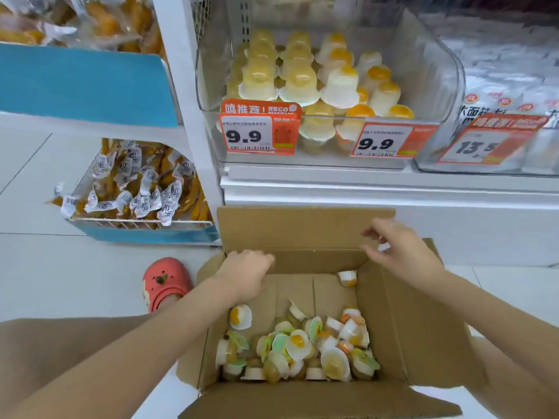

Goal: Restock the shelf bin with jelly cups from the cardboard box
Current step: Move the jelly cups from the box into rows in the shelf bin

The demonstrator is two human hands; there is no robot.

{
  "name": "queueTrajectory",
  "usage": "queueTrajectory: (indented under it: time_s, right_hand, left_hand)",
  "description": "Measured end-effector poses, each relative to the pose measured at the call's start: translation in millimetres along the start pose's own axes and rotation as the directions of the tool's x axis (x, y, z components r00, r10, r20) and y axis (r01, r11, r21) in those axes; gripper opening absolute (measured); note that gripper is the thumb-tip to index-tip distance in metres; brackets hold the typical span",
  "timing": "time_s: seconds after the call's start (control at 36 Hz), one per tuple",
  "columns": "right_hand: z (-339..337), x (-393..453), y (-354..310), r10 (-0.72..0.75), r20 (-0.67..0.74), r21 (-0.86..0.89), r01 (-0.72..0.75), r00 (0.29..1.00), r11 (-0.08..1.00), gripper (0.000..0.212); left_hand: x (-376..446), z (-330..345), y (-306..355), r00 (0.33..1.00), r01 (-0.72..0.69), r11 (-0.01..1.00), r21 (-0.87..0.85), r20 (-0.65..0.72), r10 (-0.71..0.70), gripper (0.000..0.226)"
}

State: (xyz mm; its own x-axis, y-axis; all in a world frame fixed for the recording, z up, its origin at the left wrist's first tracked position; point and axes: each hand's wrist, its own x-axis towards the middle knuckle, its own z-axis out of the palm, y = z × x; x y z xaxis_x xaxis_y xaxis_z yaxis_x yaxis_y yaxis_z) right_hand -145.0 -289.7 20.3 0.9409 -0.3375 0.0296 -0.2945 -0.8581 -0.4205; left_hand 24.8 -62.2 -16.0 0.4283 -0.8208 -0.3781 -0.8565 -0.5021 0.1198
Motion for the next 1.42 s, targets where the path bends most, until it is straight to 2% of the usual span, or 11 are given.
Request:
queueTrajectory:
  time_s: [0.14, 0.28, 0.36, 0.44, 0.56, 0.78, 0.89, 0.97, 1.03, 1.25, 1.42]
  right_hand:
    - [61, -15, 42, 0.110, 0.382, -0.105, -0.076, 0.917, 0.992, 0.027]
    - [117, -26, 61, 0.297, 0.547, -0.176, -0.239, 0.783, 0.955, 0.039]
    - [151, -39, 65, 0.388, 0.616, -0.257, -0.290, 0.686, 0.922, 0.026]
    - [179, -50, 70, 0.446, 0.645, -0.293, -0.337, 0.620, 0.895, 0.046]
    - [199, -56, 75, 0.490, 0.597, -0.243, -0.439, 0.635, 0.865, 0.066]
    - [200, -68, 73, 0.553, 0.477, 0.008, -0.633, 0.683, 0.774, 0.066]
    - [179, -64, 64, 0.539, 0.377, 0.218, -0.638, 0.753, 0.739, 0.070]
    - [150, -51, 47, 0.514, 0.315, 0.391, -0.602, 0.798, 0.696, 0.072]
    - [123, -40, 31, 0.479, 0.269, 0.503, -0.546, 0.835, 0.670, 0.067]
    - [-10, -7, -45, 0.164, 0.086, 0.708, -0.177, 0.983, 0.684, 0.065]
    - [-70, -13, -83, 0.043, -0.087, 0.757, 0.038, 0.995, 0.653, 0.061]
  left_hand:
    - [16, 63, 13, 0.979, 0.017, 0.994, -0.112, 0.203, 0.006, 0.031]
    - [41, 127, 39, 0.958, 0.163, 0.887, -0.431, 0.284, -0.038, 0.028]
    - [52, 163, 57, 0.932, 0.204, 0.862, -0.464, 0.362, -0.025, 0.044]
    - [59, 189, 67, 0.911, 0.101, 0.925, -0.365, 0.408, 0.062, 0.057]
    - [60, 200, 69, 0.910, -0.043, 0.976, -0.212, 0.394, 0.125, 0.069]
    - [61, 189, 57, 0.926, 0.006, 0.945, -0.328, 0.359, 0.118, 0.054]
    - [58, 168, 45, 0.947, 0.269, 0.669, -0.692, 0.317, -0.053, 0.053]
    - [53, 128, 32, 0.918, 0.396, 0.091, -0.914, 0.395, -0.028, 0.051]
    - [49, 90, 23, 0.907, 0.420, -0.248, -0.873, 0.400, 0.131, 0.052]
    - [14, -63, 11, 0.937, 0.202, -0.180, -0.963, 0.137, 0.320, 0.063]
    - [-28, -135, 22, 0.970, 0.024, -0.208, -0.978, -0.028, 0.243, 0.066]
